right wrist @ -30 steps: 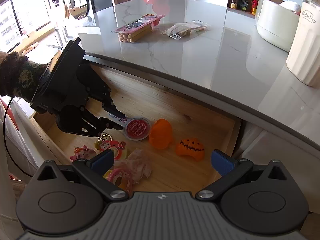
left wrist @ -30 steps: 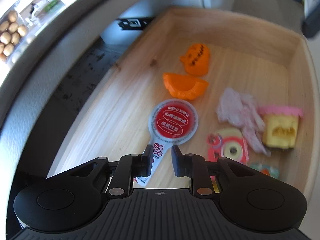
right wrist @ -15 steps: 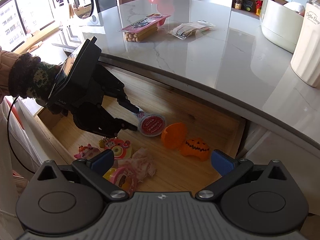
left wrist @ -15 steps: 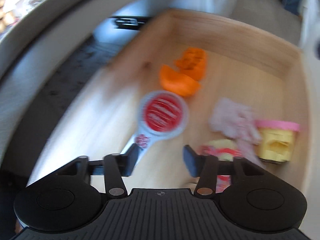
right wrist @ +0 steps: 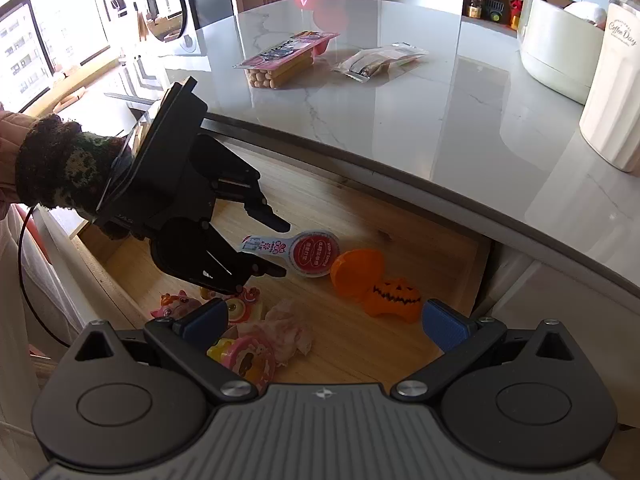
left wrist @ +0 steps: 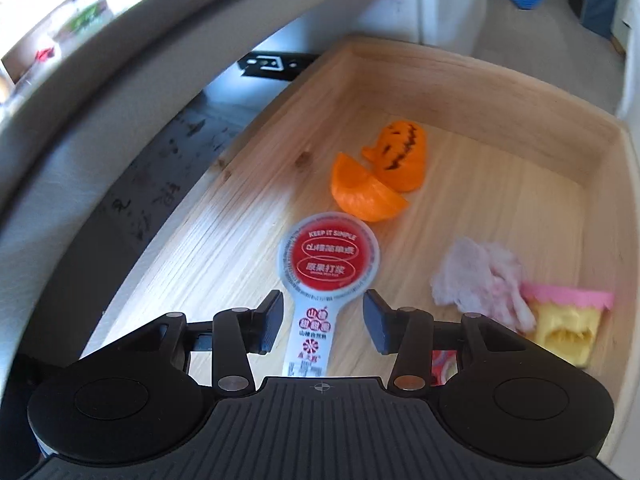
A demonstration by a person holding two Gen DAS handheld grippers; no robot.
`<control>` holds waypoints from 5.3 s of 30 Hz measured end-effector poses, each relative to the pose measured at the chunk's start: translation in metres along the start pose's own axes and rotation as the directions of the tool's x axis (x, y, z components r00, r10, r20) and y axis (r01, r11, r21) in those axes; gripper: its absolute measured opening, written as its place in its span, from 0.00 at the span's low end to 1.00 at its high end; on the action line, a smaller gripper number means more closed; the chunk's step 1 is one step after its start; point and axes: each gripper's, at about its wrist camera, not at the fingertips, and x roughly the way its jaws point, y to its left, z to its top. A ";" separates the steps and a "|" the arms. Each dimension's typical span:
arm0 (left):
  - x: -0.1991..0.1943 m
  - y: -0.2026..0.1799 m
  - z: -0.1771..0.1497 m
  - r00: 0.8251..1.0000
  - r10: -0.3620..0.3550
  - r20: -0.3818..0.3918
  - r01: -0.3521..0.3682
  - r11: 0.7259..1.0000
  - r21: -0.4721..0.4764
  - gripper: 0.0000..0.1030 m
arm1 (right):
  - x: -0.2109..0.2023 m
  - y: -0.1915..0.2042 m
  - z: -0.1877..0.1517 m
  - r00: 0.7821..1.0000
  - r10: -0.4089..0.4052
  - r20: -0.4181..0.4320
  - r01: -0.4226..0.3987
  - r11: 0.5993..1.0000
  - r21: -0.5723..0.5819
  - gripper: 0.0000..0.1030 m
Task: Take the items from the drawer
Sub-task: 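Lift the candy paddle out of the drawer with the left tool, then carry the candy paddle up with the left tool while the right grasps the black figurine keychain, then set the candy paddle on the countertop with the left tool while the right sets down the figurine, then lower the left tool into the drawer onto the yellow-and-pink block toy, then grasp the yellow-and-pink toy with the left tool while the right grasps the pink lace cloth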
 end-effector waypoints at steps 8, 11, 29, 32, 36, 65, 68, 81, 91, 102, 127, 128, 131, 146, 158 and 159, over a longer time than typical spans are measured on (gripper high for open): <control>0.008 0.008 0.004 0.999 -0.034 -0.013 0.032 0.984 -0.177 0.42 | -0.001 0.001 0.000 1.000 0.002 0.007 -0.002 1.000 0.004 1.00; 0.011 0.009 0.006 0.998 -0.055 -0.018 0.050 0.975 -0.214 0.28 | 0.000 0.002 0.000 1.000 -0.004 0.007 0.004 1.000 0.001 1.00; -0.210 0.018 -0.116 0.972 0.171 0.160 -0.083 0.891 -0.446 0.26 | 0.029 0.081 0.062 0.994 0.063 -0.086 -0.077 0.981 -0.177 1.00; -0.229 0.030 -0.136 0.944 0.254 0.212 -0.099 0.828 -0.552 0.26 | 0.056 0.131 0.076 0.994 0.070 -0.079 -0.095 0.919 -0.383 0.86; -0.260 0.056 -0.165 0.912 0.320 0.256 -0.060 0.722 -0.689 0.26 | 0.101 0.175 0.088 0.990 0.070 -0.119 -0.122 0.852 -0.509 0.67; -0.259 0.043 -0.140 0.920 0.168 0.353 0.072 0.815 -0.575 0.26 | 0.046 0.151 0.064 0.971 0.045 -0.234 -0.125 0.932 -0.340 0.39; -0.264 0.050 -0.095 0.909 0.202 0.364 0.046 0.821 -0.569 0.26 | 0.004 0.123 0.052 0.986 0.036 -0.162 -0.076 0.966 -0.248 0.39; -0.159 0.127 0.011 0.910 0.359 0.208 -0.107 0.688 -0.717 0.28 | -0.048 0.050 0.026 0.998 0.005 0.058 -0.004 1.000 -0.022 0.39; -0.215 0.128 -0.022 0.852 0.443 0.279 -0.125 0.689 -0.714 0.27 | -0.069 0.017 0.051 0.983 -0.040 0.177 0.033 0.999 0.042 0.39; -0.190 0.036 -0.036 0.980 0.104 0.172 -0.051 0.956 -0.290 0.31 | -0.019 -0.014 0.146 0.969 -0.103 0.225 0.073 0.988 0.135 0.61; -0.068 -0.010 0.020 0.906 -0.390 -0.165 0.236 0.788 -0.569 0.30 | -0.026 -0.047 -0.014 0.988 -0.151 0.045 0.128 0.936 0.328 0.83; -0.065 -0.010 0.021 0.912 -0.373 -0.170 0.211 0.783 -0.585 0.30 | -0.027 -0.047 -0.014 0.987 -0.149 0.057 0.122 0.936 0.331 0.86; -0.054 -0.007 0.023 0.913 -0.349 -0.209 0.130 0.736 -0.664 0.30 | -0.032 -0.049 -0.013 0.988 -0.137 0.077 0.104 0.937 0.333 0.88; -0.012 -0.006 0.029 0.808 -0.452 -0.378 -0.015 0.625 -0.780 0.32 | -0.060 -0.048 -0.013 0.979 -0.087 0.183 0.018 0.938 0.345 0.96; -0.014 -0.016 0.044 0.829 -0.412 -0.378 0.087 0.762 -0.642 0.28 | -0.050 -0.046 -0.019 0.983 -0.126 0.130 0.077 0.940 0.332 0.96; -0.019 -0.017 0.042 0.839 -0.406 -0.364 0.100 0.771 -0.629 0.26 | -0.049 -0.046 -0.020 0.984 -0.127 0.126 0.078 0.939 0.336 0.96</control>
